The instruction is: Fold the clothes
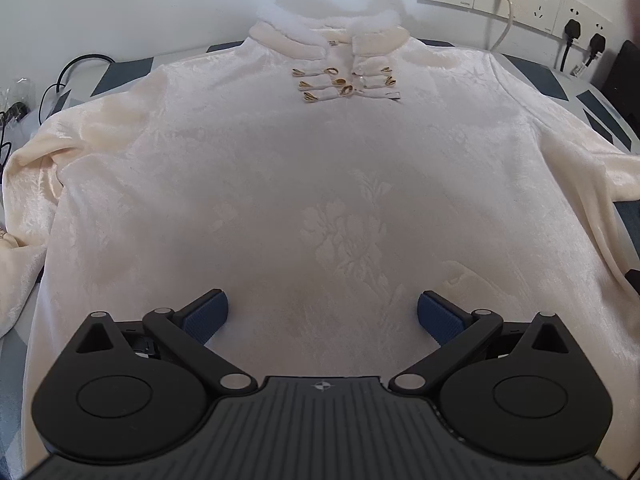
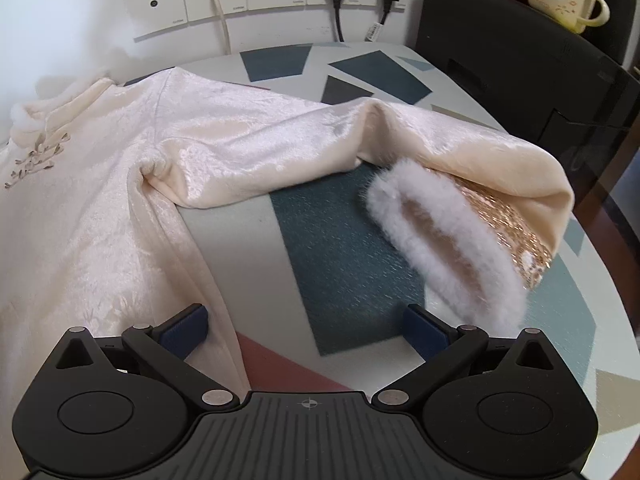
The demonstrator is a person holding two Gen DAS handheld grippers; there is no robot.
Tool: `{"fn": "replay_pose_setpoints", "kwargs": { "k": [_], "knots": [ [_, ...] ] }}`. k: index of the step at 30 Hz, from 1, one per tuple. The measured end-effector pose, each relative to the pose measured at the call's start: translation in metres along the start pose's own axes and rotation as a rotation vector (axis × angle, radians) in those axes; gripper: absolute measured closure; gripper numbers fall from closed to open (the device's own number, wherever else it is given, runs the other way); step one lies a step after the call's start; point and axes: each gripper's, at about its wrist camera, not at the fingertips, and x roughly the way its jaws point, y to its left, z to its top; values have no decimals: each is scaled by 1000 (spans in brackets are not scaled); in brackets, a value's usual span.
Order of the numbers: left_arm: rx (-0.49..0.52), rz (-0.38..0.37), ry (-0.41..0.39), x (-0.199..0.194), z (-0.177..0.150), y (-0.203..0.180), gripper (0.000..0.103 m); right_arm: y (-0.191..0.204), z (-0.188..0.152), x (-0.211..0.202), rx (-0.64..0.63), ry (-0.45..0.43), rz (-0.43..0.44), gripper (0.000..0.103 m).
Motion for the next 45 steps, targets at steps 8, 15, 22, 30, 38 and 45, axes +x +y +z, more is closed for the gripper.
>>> {"fn": "replay_pose_setpoints", "kwargs": {
  "k": [8, 15, 22, 30, 38, 45],
  "knots": [
    [41, -27, 13, -7, -8, -4, 0, -10, -10, -7, 25, 21, -20, 1],
    [60, -39, 0, -9, -14, -5, 0, -19, -8, -10, 44, 68, -17, 1],
    [20, -25, 104, -6, 6, -18, 0, -64, 12, -47, 85, -166, -218, 2],
    [22, -131, -15, -22, 38, -55, 0, -129, 35, 0, 156, -158, -247, 44],
    [-134, 71, 5, -19, 30, -11, 0, -168, 42, 18, 446, -177, 12, 95],
    [-334, 53, -20, -45, 38, 59, 0, -132, 88, -24, 539, -316, 269, 99]
  ]
}}
